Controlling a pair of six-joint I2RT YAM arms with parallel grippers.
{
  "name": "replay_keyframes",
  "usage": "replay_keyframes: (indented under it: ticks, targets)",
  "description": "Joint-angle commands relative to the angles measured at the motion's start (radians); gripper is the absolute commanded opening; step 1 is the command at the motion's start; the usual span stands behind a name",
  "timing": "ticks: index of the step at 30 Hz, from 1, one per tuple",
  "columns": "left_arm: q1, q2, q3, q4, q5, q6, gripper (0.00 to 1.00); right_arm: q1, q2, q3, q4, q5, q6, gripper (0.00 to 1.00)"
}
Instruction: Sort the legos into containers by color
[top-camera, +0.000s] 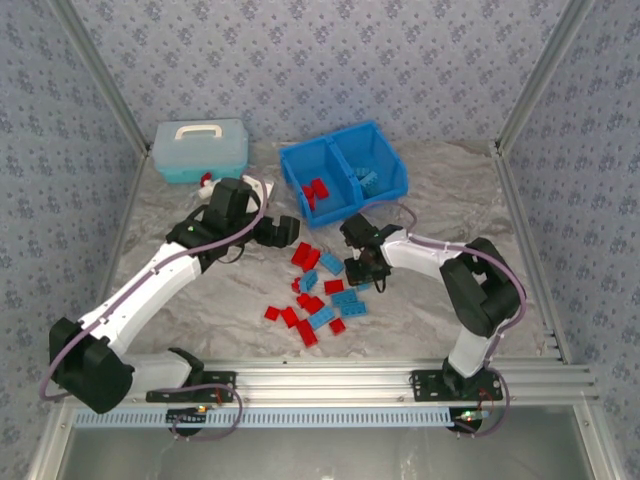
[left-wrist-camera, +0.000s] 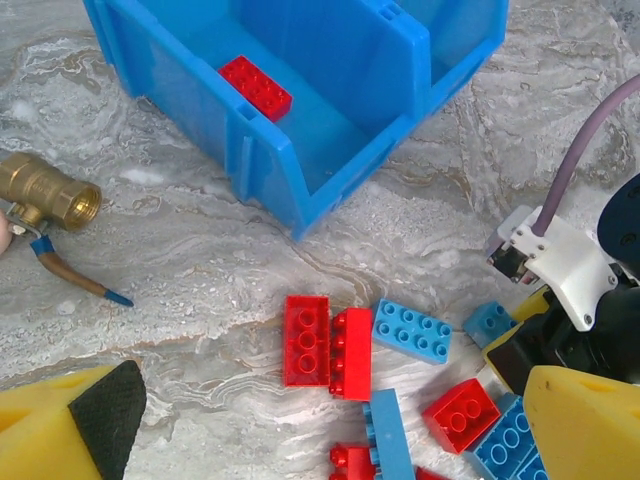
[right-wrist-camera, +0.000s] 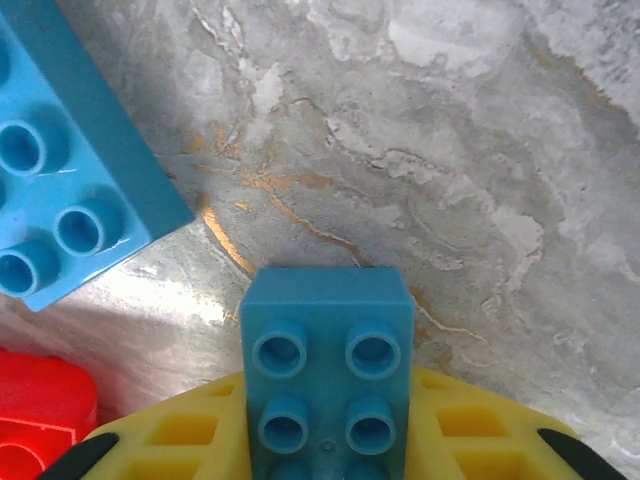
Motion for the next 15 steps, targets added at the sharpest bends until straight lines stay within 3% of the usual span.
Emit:
replay_keyframes:
  ticks: [1,9,15]
  targets:
    - [-0.009,-0.01,-0.01,0.036,-0.004,-0.02,0.99,0.002,-0.026,0.016,-0.042,0.07,0.032,0.28]
    - [-0.045,-0.056,-0.026,0.06,-0.022,-0.036,0.99,-0.122,-0.264,0.134,0.005,0.189,-0.021,0.27]
    - [-0.091,-0.079,-0.053,0.036,-0.058,-0.036,0.99,-0.284,-0.1,0.398,0.114,0.163,-0.1,0.29]
